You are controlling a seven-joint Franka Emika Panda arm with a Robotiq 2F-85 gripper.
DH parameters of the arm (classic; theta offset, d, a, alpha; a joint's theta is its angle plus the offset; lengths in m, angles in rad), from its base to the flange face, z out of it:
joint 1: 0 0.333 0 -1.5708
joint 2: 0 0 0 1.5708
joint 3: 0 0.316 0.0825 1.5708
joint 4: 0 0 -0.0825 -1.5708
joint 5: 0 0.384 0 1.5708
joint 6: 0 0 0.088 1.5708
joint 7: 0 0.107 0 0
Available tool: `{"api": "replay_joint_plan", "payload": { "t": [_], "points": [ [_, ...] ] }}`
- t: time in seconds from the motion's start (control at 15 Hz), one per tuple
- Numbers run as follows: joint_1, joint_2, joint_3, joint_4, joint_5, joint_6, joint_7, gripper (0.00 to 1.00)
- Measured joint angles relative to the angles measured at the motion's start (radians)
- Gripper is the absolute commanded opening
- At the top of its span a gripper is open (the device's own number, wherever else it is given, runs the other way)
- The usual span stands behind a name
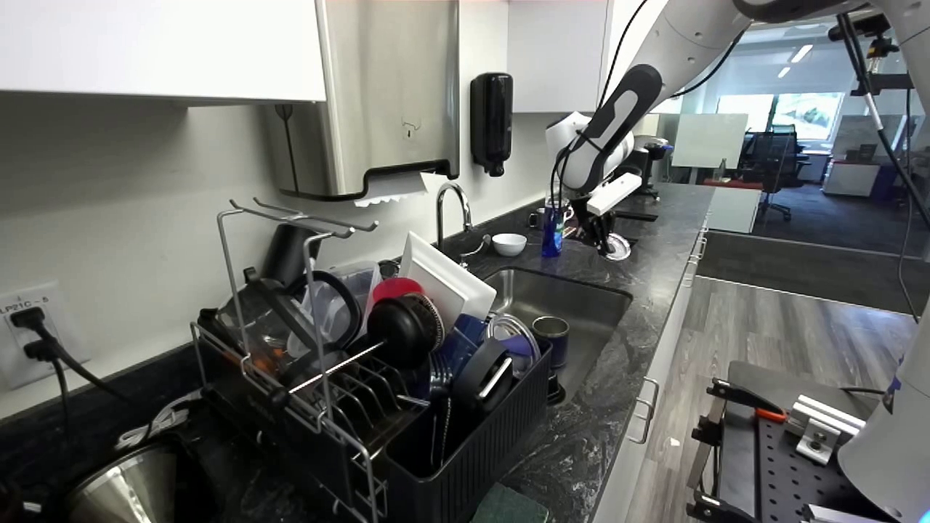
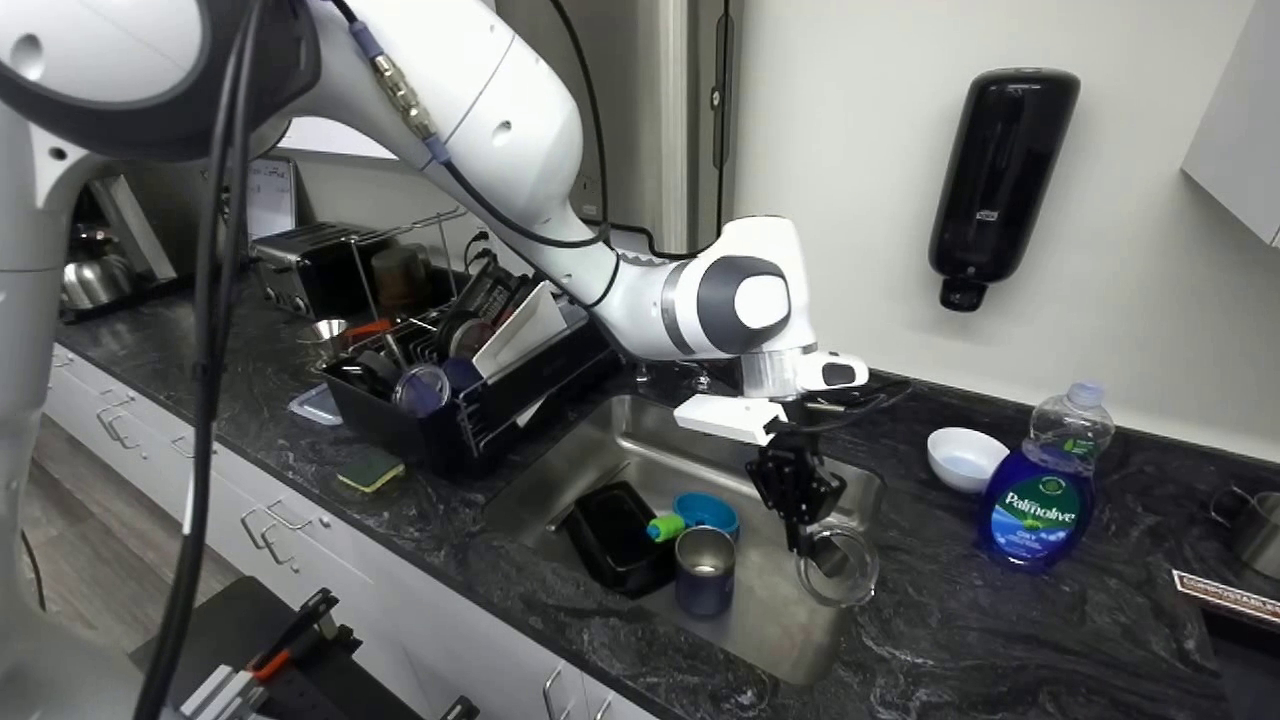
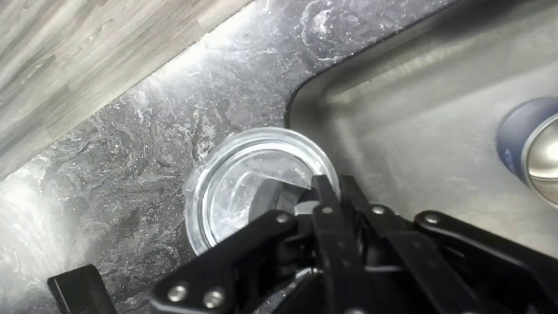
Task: Remove the lid from the flusk.
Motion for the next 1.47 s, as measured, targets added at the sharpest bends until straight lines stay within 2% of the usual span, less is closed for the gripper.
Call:
{"api": "replay_joint_plan", "payload": {
  "t": [0.6, 0.93, 1.47],
  "points": [
    [-0.051, 0.152, -0.011, 0.185, 0.0, -0.09, -0.077, 0.02],
    [-0.078, 0.236, -0.009, 0.256, 0.001, -0.14, -0.133, 0.02],
    [-0.081, 0.318, 0.011, 0.329, 0.002, -0.236, -0.201, 0.02]
  ]
}}
